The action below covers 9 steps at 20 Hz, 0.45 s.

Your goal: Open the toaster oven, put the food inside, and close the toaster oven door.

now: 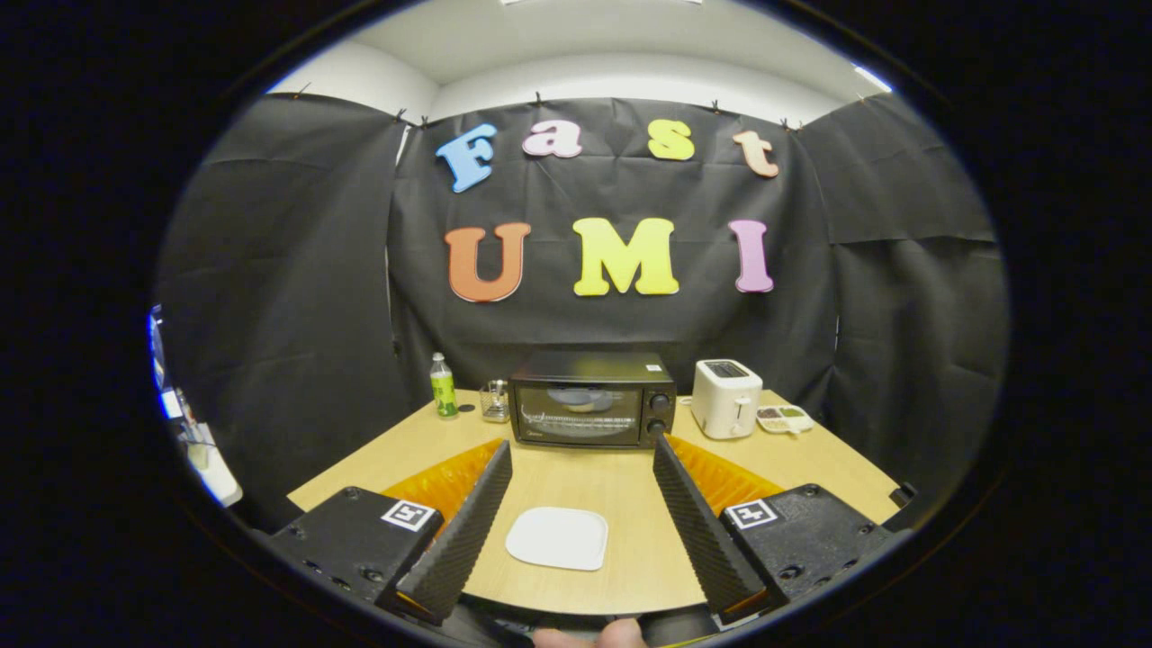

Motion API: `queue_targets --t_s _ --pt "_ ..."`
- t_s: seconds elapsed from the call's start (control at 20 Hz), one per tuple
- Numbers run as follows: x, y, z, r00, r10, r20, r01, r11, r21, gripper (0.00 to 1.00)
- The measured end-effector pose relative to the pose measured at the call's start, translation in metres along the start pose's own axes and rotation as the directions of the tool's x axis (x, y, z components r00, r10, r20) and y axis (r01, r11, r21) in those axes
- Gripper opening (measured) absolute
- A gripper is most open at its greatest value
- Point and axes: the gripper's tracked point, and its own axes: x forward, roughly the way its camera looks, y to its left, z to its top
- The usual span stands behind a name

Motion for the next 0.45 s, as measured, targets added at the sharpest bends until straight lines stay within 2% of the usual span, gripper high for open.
queue_targets --t_s 0.45 --pt "0.005 0.019 -0.008 0.999 0.035 -0.024 -0.036 0.999 -0.037 1.00"
